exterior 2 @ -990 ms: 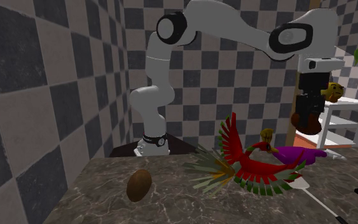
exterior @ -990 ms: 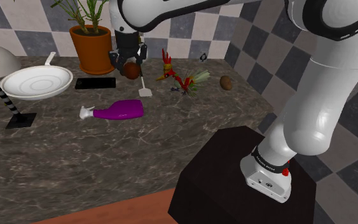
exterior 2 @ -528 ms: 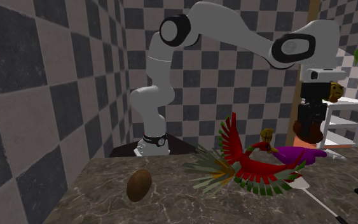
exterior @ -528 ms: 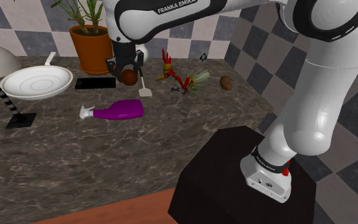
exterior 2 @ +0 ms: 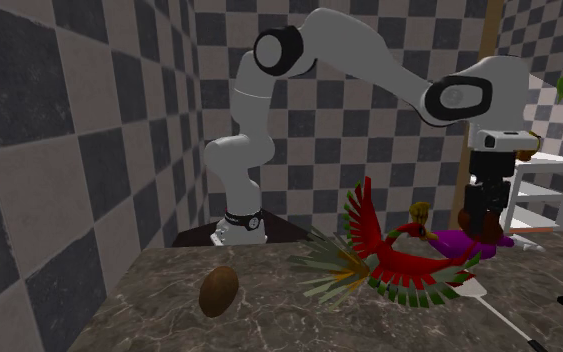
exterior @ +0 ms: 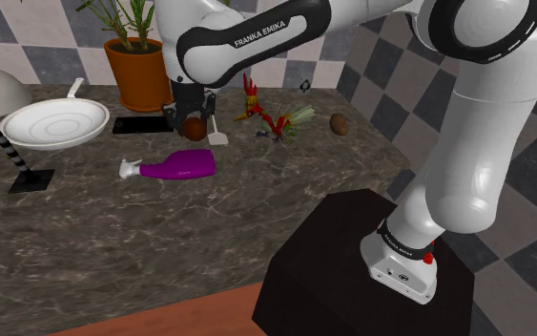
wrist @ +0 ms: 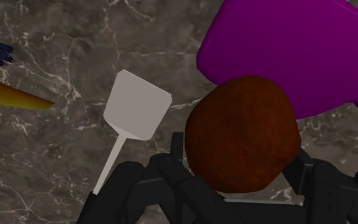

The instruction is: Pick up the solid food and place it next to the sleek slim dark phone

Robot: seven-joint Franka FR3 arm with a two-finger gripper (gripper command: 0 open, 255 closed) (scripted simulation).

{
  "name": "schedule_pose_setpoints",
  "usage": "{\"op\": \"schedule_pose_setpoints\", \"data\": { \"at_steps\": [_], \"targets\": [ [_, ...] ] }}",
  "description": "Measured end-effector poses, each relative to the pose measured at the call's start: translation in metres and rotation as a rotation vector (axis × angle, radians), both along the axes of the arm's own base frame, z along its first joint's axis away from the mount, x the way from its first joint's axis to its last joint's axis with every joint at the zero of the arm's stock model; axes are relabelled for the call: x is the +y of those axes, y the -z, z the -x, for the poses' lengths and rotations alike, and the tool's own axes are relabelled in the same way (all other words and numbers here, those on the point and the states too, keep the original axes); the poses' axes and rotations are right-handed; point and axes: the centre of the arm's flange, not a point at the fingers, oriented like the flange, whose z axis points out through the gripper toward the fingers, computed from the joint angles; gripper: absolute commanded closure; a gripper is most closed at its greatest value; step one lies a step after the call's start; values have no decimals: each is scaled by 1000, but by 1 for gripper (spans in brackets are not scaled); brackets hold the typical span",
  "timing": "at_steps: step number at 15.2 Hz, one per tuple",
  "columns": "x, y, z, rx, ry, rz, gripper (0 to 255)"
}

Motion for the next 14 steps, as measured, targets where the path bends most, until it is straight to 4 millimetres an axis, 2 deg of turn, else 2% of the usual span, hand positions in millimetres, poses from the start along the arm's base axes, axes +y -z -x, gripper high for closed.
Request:
{"op": "schedule_pose_setpoints", "data": {
  "at_steps": [8, 14],
  "targets": [
    [0, 40, 0, -6, 1, -1, 255],
    [-1, 45, -2, -11, 3, -2, 255]
  ]
}}
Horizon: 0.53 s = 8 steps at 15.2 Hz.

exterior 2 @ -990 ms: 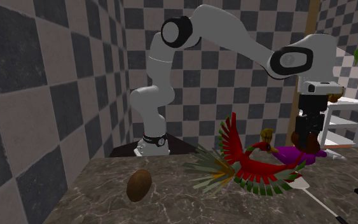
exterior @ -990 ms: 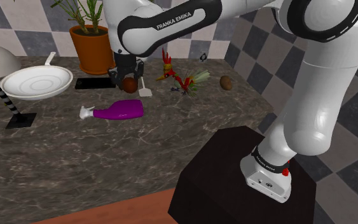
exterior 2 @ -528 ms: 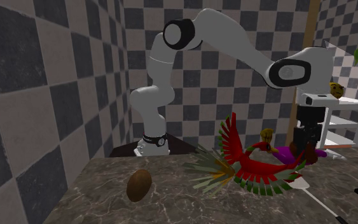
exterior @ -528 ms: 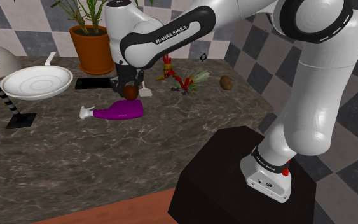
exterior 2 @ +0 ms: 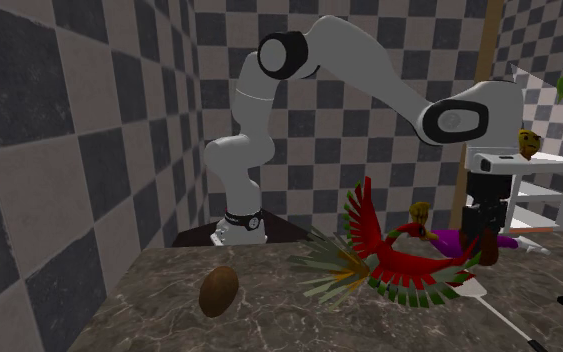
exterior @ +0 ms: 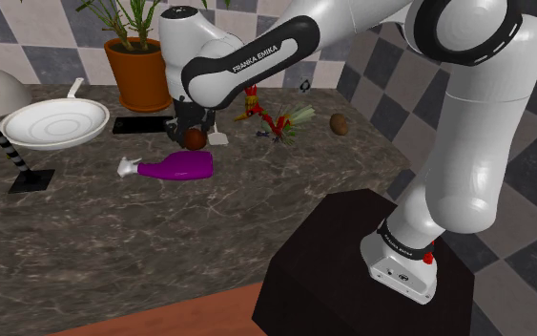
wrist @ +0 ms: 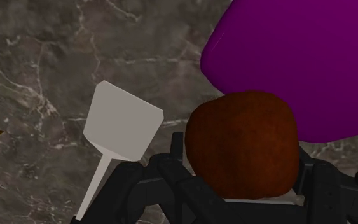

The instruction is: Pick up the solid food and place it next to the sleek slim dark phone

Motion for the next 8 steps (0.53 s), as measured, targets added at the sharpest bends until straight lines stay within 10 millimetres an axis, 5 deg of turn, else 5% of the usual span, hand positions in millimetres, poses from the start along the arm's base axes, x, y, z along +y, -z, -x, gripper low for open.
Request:
{"op": "schedule_pose_setpoints", "data": {
  "at_steps": [1, 2, 8],
  "targets": [
    [0, 0, 0, 0, 0, 0, 255],
    [0, 1, 0, 1, 0, 0, 0],
    [2, 5, 2, 11, -3, 2, 0]
  ]
}}
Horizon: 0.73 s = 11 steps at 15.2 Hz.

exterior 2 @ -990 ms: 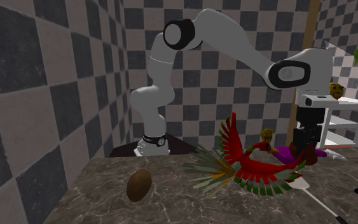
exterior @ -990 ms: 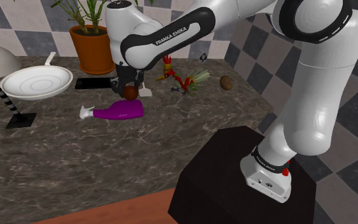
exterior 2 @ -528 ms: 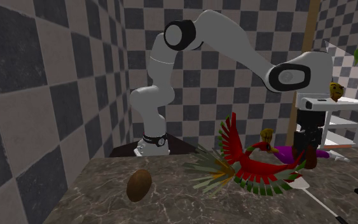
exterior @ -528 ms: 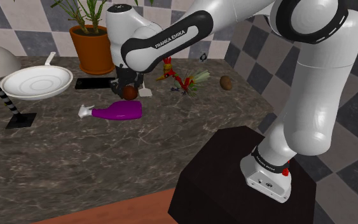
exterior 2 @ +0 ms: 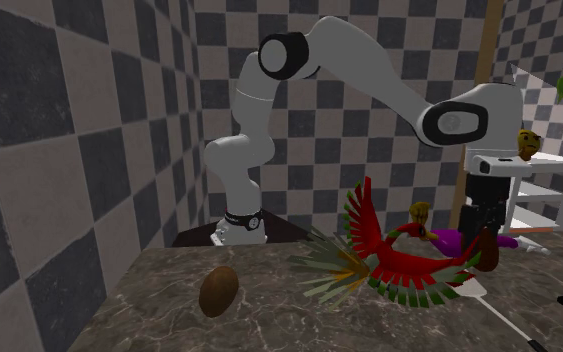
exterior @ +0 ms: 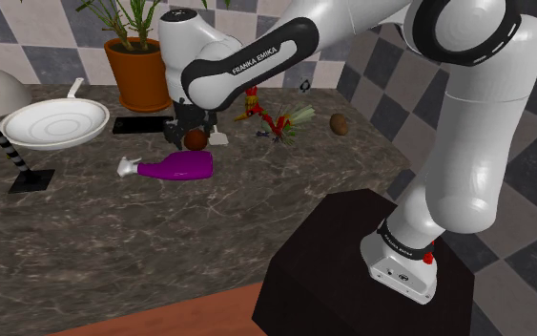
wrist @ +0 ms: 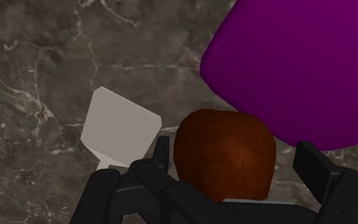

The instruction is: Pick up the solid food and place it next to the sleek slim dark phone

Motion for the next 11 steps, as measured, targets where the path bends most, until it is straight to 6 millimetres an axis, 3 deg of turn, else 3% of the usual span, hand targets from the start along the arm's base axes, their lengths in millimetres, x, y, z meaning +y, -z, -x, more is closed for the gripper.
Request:
{"op": "schedule_pose_setpoints", "data": {
  "at_steps": [5, 11],
  "targets": [
    [4, -44, 6, -1, 0, 0, 0],
    [5, -49, 6, 0, 0, 0, 0]
  ]
}}
